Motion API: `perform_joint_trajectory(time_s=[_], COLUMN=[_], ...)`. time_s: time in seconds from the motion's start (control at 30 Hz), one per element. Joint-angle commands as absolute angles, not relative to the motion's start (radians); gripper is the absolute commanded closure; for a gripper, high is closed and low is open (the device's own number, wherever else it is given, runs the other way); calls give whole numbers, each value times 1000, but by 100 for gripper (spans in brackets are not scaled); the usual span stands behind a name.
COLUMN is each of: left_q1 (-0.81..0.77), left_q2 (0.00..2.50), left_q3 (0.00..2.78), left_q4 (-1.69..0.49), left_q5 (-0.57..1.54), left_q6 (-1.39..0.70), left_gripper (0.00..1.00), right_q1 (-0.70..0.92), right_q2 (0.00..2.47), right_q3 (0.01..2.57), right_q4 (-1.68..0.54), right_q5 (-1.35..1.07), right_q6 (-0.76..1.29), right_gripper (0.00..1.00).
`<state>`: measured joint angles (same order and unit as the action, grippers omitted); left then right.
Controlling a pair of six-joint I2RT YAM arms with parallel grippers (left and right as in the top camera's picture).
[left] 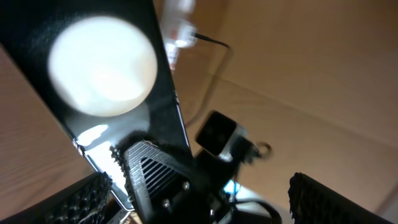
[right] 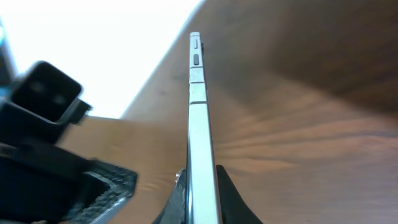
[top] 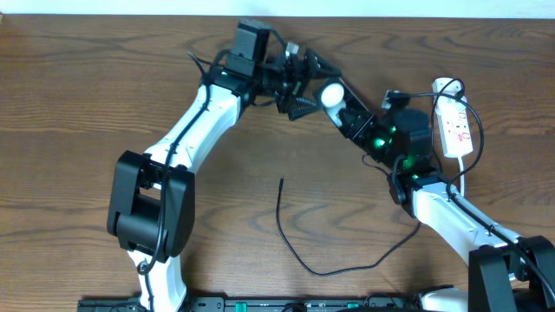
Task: Plug charger to phone and switch on socket
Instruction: 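Raise and tilt the phone upward with both grippers holding it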
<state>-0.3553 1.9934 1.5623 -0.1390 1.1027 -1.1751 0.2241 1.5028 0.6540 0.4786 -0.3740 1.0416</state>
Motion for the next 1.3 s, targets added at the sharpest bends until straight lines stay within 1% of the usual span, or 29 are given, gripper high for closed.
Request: perform_joint_trajectory(time_s=[0.0,0.17,0.37,0.43,0.57,0.67,0.93,1.27], left_q1=[-319,-283,-267,-268,-268,-268,-270,-301], left_q2=[1968,1968,1968,1968,1968,1968,1968,1968], left_q3=[1581,1581,1581,1581,1581,1581,1581,1581], left_q4=[-64,-36,-35,-5,106,171,178,178], left_q5=[1223,1219,1122,1086,1084,1083,1003,879], left_q6=[-1140,-1119,-1119,-1118,-1119,-1119,-1119,-1123], left_gripper=[9,8,8,8,8,8,8,8], right_q1=[215,217,217,218,235,252,298,381], right_q2=[1500,1500,1500,1500,1500,1500,1500,1500], right_q3=[667,667,667,667,667,667,667,667], right_q4=[590,779,884,886,886,886,887,900], right_q5=[-477,-484,-436,-436,-430,-408,-368,-261], right_q6=[1293,1418,1495,1542,1607,1695,1858,1922], right_gripper=[99,99,99,99,99,99,99,99])
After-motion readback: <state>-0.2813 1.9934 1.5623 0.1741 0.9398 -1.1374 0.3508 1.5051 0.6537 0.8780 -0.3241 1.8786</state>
